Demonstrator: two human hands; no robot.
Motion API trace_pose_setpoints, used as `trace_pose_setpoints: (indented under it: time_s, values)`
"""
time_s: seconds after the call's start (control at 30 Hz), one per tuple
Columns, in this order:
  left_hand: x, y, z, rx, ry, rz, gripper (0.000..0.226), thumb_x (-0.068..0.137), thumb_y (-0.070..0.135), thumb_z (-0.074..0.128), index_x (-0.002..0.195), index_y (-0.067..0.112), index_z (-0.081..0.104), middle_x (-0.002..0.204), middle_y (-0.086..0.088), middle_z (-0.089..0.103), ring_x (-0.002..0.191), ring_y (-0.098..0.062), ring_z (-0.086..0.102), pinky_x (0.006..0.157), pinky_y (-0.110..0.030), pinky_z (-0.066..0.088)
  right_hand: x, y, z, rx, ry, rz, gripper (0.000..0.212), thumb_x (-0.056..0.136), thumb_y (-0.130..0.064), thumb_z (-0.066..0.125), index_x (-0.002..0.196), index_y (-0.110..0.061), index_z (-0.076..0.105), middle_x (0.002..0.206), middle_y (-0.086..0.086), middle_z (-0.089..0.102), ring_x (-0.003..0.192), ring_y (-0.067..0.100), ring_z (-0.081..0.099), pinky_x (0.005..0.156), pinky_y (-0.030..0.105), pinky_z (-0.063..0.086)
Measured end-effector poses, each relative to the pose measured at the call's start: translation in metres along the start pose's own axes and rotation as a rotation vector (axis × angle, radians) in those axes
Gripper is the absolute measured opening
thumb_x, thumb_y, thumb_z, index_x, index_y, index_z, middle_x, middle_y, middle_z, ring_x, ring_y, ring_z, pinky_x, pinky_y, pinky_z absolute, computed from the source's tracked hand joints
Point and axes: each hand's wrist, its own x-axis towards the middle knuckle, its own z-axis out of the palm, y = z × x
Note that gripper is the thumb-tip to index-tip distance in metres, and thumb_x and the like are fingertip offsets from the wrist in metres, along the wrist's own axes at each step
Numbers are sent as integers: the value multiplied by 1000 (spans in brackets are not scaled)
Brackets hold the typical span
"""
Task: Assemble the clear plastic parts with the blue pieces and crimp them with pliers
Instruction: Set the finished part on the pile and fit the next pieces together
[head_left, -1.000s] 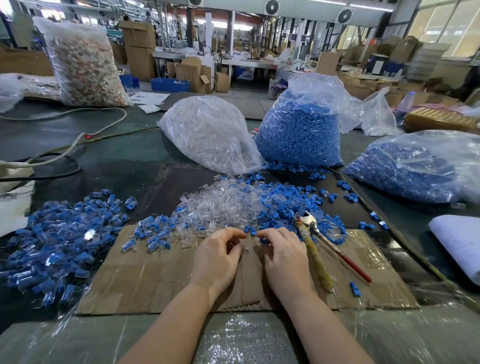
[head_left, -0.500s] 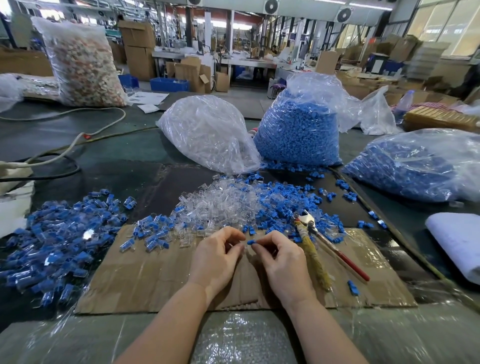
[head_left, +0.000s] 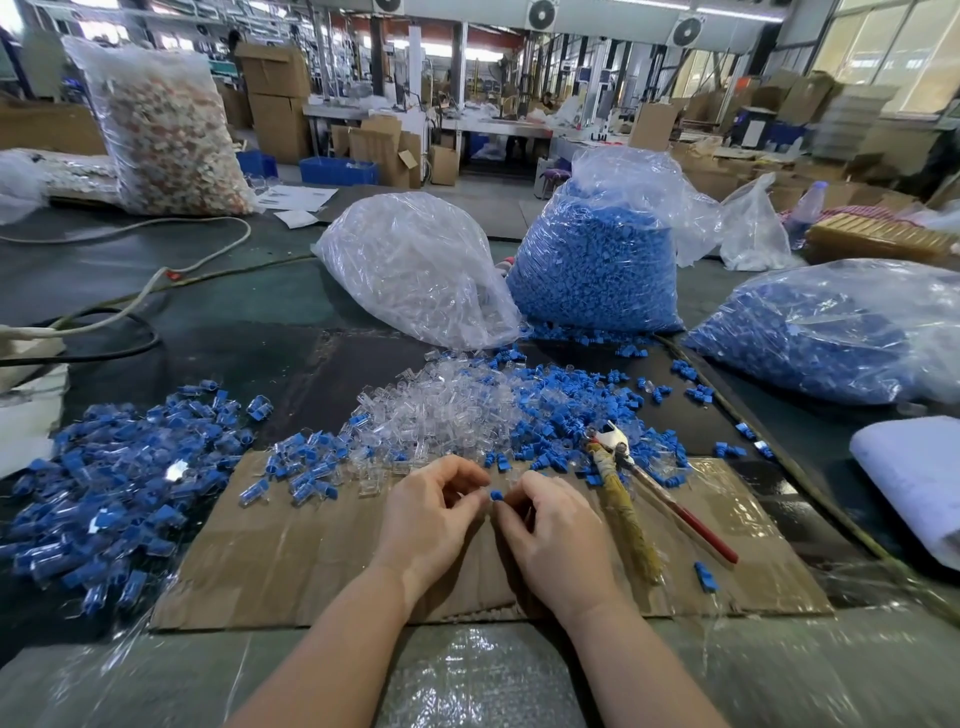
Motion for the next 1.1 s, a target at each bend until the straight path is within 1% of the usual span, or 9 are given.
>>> trace_pose_setpoints:
  time_s: [0.1,0.23,0.4,0.7,0.77,0.83,0.9,1.03,1.1]
  values:
    - [0,0,0,1,-11,0,19,80,7,69,79,26,66,78,5,66,74,-11,61,71,-20,51,0,1,2,-9,-16,1,21,86,-28,63,73,-24,47,76,-5,57,79,16,50,67,24,30]
    - [0,-1,1,23,-5,4,24,82,10,68,78,32,63,77,7,67,74,-10,62,72,-23,51,0,1,1,-1,-22,-17,17,86,-27,65,75,-17,56,77,-2,60,79,16,51,68,26,36]
    - [1,-3,2,23,-13,12,29,84,11,66,77,38,61,77,10,67,74,-7,62,75,-26,52,0,1,0,13,6,-31,15,84,-24,67,76,-15,59,75,-4,60,76,13,49,65,22,33]
    - [2,-5,3,-6,22,2,27,84,11,65,77,37,62,75,11,66,69,-1,59,67,-13,47,-2,-2,-2,67,69,-71,11,81,-23,71,80,-15,64,77,-7,61,75,12,54,68,25,44]
    - [2,-5,3,-26,23,-6,25,84,9,65,79,33,64,75,10,66,71,-5,61,72,-21,51,-2,-2,-3,92,85,-64,12,80,-18,72,90,-16,66,85,-9,62,80,9,55,73,23,46]
    - [2,-4,3,-37,23,-12,20,84,8,66,81,29,65,75,7,67,72,-11,62,75,-30,53,-2,-2,-4,113,83,-71,22,80,-14,72,101,-18,67,92,-9,63,87,6,54,80,16,43]
    - [2,-4,3,-21,19,-4,16,84,9,66,84,25,67,76,7,67,73,-11,62,76,-32,53,-2,-3,-6,125,67,-92,27,79,-12,72,106,-19,69,97,-8,64,93,6,54,84,11,39]
    - [2,-4,2,-15,12,7,13,84,9,65,87,22,69,77,5,68,74,-12,63,75,-31,53,-2,-3,-7,112,36,-101,25,80,-12,72,103,-19,71,96,-4,64,94,13,57,83,26,49]
    - [2,-3,2,-4,13,12,14,84,9,65,86,22,68,77,6,67,74,-11,62,74,-28,53,-1,-3,-7,108,38,-97,23,80,-13,72,103,-18,72,96,-4,64,94,13,57,83,28,49]
